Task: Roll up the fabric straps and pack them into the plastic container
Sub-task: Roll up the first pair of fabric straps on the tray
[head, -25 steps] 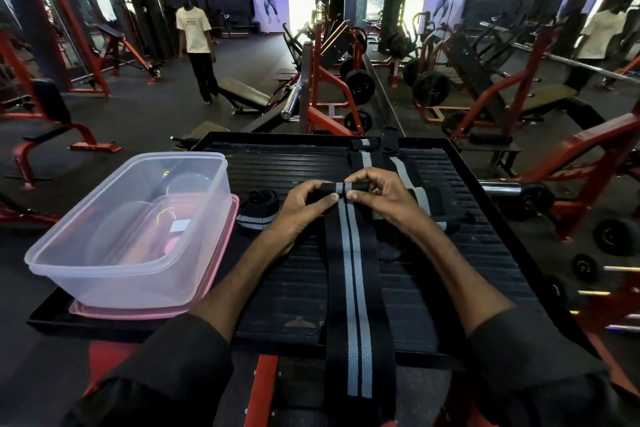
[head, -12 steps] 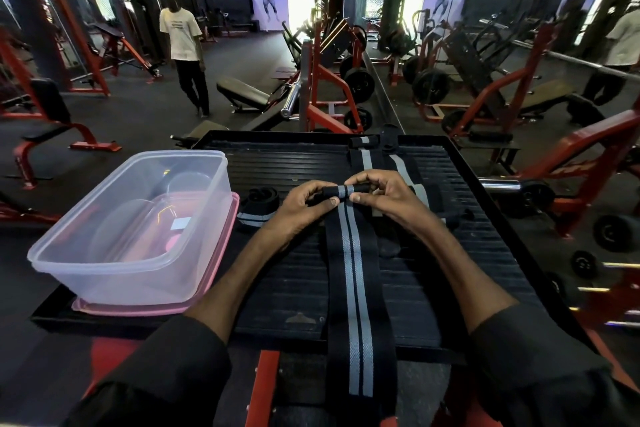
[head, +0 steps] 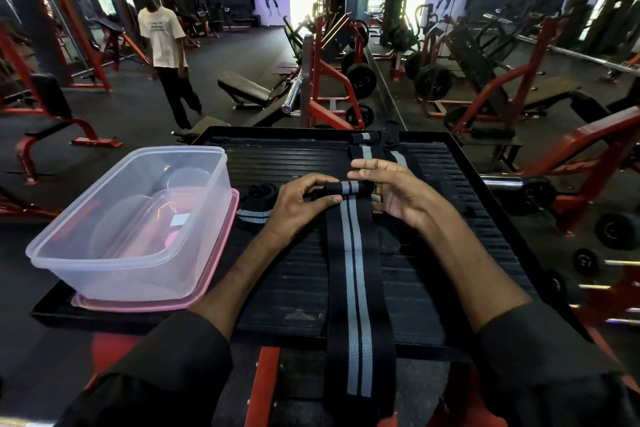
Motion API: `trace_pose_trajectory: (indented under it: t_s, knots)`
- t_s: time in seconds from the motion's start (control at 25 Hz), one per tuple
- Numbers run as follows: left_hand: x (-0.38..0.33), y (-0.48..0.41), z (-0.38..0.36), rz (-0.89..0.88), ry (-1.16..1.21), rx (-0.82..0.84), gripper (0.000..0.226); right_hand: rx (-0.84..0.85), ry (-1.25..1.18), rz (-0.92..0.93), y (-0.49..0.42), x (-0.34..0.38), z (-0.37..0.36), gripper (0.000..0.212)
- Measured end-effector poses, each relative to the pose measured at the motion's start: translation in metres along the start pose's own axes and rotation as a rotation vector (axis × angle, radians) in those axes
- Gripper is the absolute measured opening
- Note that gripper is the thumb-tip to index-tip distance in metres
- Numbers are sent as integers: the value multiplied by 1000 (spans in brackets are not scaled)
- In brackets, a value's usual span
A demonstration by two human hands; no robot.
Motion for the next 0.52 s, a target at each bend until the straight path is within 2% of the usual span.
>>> trace_pose_trajectory:
  t_s: [0.08,0.16,0.24,0.36,0.52]
  knots:
    - [-1,0,0,-22,-12,-4,32,-23,131,-19,-2,-3,1,27]
    - [-1,1,2,-42,-25,-18,31,27,325,-90,-2,-7,1,37]
    - [1,1,3,-55,-27,-19,32,94,353,-151,-1,-9,1,45]
    - [3,2,2,-28,-48,16,32,99,432,-72,0,-10,3,40]
    - [5,3,-2,171,9,156,29,76,539,22,1,-12,4,28]
Point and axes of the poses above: each hand's wrist, its own y-axis away from the middle knuckle, its own z-axis out of the back of the hand, x = y × z, the point moved 2 cm from there along -y, towards the middle knuckle
